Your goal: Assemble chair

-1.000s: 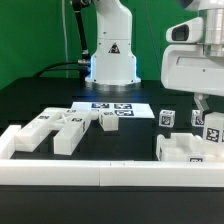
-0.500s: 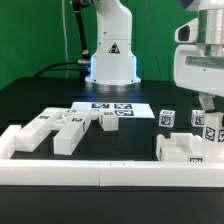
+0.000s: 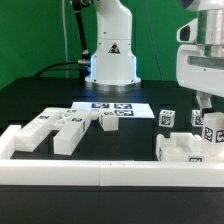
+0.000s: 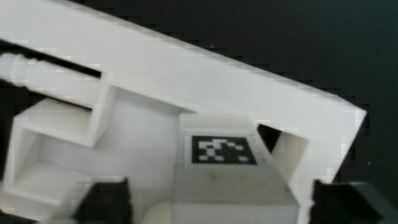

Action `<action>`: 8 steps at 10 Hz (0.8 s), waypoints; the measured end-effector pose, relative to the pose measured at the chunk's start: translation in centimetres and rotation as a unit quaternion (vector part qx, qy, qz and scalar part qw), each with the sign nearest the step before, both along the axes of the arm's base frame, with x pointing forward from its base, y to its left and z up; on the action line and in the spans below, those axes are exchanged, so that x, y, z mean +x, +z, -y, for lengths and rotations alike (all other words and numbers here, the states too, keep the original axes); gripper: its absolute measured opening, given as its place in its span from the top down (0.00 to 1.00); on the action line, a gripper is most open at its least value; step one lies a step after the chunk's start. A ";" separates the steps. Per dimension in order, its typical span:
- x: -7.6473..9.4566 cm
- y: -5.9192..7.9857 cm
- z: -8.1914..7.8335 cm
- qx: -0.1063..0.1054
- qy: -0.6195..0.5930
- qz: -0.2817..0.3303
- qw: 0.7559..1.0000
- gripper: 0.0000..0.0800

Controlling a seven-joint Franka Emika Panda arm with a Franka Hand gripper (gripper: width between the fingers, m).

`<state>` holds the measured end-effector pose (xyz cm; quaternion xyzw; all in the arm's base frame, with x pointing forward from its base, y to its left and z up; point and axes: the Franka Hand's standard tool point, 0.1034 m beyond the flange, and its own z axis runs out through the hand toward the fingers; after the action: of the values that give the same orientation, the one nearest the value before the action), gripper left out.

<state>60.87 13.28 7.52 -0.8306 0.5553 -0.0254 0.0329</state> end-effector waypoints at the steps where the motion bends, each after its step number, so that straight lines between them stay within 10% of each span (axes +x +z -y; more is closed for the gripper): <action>1: -0.1 -0.1 0.0 -0.006 0.062 -0.001 0.998 0.22; 8: -0.1 -0.1 -0.1 -0.027 0.362 0.004 0.932 0.19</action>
Offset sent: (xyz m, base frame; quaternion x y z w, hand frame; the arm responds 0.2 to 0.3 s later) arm 0.0038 0.0005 -0.0016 -0.0182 0.0001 -0.2516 0.9676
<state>60.78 13.41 7.44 -0.9758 0.2156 -0.0296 0.0195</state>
